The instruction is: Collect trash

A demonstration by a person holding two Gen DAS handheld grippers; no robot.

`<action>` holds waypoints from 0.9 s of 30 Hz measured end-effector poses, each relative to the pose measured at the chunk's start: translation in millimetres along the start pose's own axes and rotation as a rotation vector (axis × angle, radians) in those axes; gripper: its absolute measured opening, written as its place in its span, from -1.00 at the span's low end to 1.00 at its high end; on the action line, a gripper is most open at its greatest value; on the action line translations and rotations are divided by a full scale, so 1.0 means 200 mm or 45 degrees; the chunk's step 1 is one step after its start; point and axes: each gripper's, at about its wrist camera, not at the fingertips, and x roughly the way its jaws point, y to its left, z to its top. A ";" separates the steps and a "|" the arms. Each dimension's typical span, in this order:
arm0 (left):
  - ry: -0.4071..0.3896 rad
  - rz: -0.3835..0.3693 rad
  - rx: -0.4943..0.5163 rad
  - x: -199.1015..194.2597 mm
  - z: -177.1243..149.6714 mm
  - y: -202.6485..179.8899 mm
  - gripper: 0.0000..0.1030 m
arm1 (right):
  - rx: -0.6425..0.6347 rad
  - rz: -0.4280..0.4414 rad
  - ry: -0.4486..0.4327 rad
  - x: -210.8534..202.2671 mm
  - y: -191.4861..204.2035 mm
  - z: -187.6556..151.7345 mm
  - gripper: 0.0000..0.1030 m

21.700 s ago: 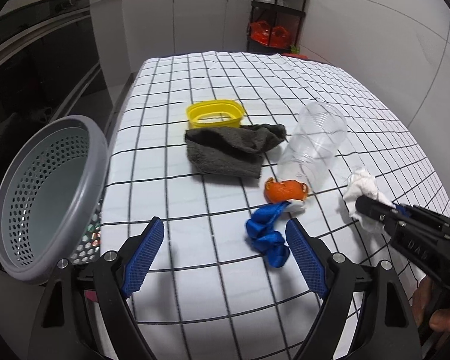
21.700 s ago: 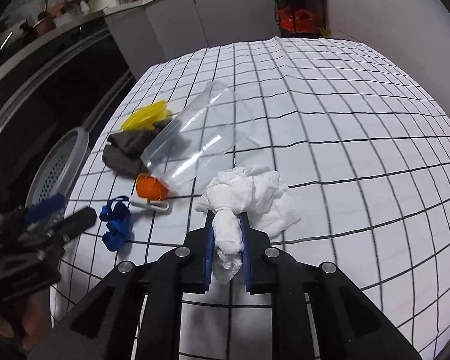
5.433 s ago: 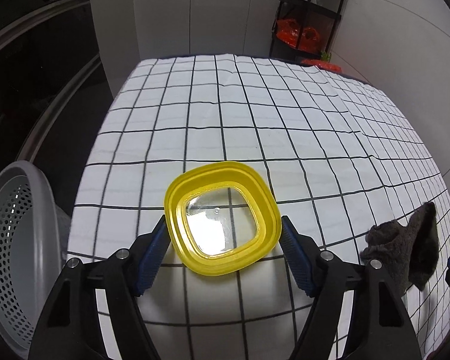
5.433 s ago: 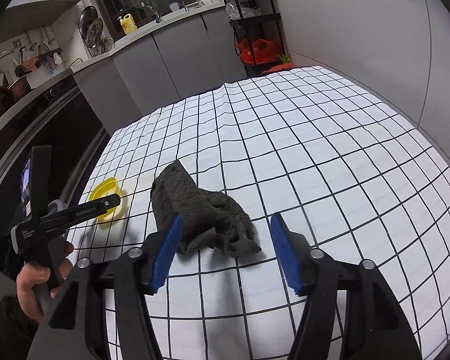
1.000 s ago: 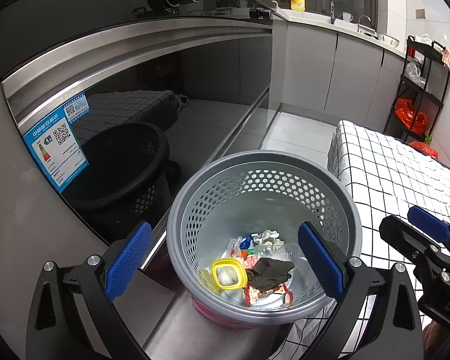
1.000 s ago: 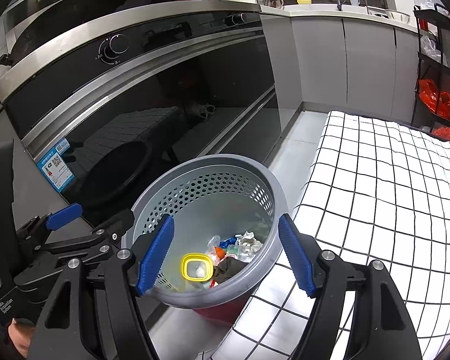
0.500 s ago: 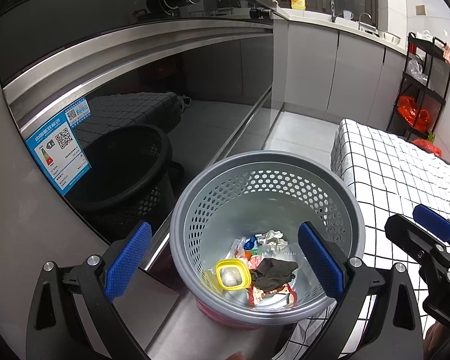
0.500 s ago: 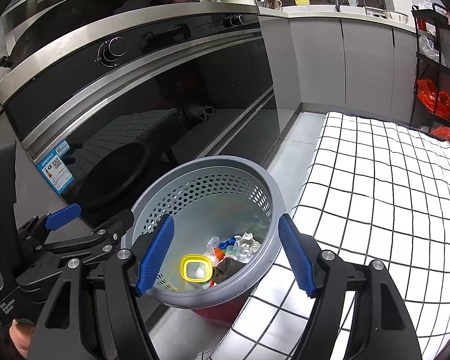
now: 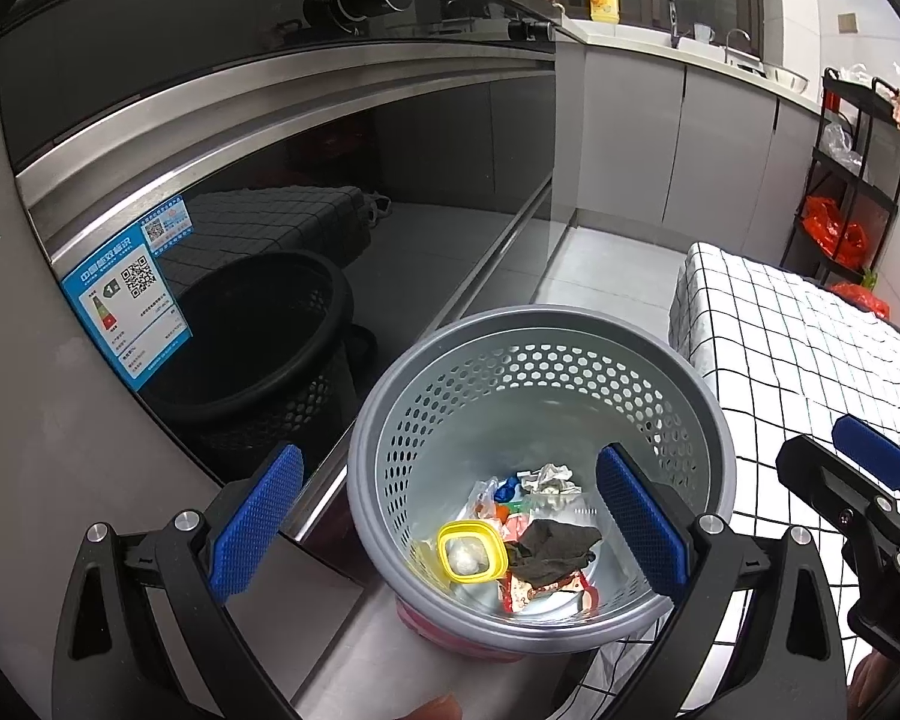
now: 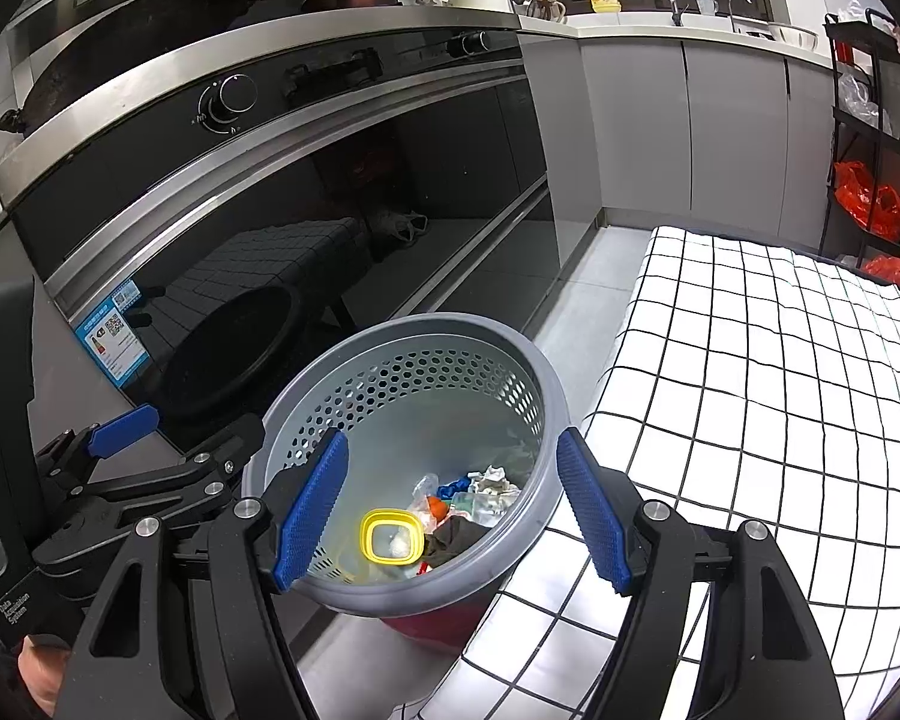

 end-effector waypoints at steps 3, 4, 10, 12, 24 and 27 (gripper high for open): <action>0.000 0.001 0.001 0.00 0.00 0.00 0.87 | -0.003 -0.001 -0.001 0.00 0.01 0.00 0.34; 0.001 -0.001 0.003 0.00 0.00 0.00 0.87 | -0.003 -0.002 -0.002 0.00 0.01 0.00 0.34; -0.001 0.001 0.011 0.00 0.00 -0.01 0.87 | -0.002 0.000 -0.010 -0.01 0.01 0.00 0.34; -0.010 0.005 0.013 -0.01 0.00 -0.01 0.87 | -0.006 0.004 -0.018 -0.02 0.01 0.00 0.34; -0.078 0.005 0.011 -0.09 0.02 -0.01 0.87 | -0.033 0.005 -0.072 -0.09 0.05 0.01 0.37; -0.084 0.005 0.010 -0.10 0.02 -0.01 0.87 | -0.038 0.006 -0.081 -0.10 0.05 0.01 0.38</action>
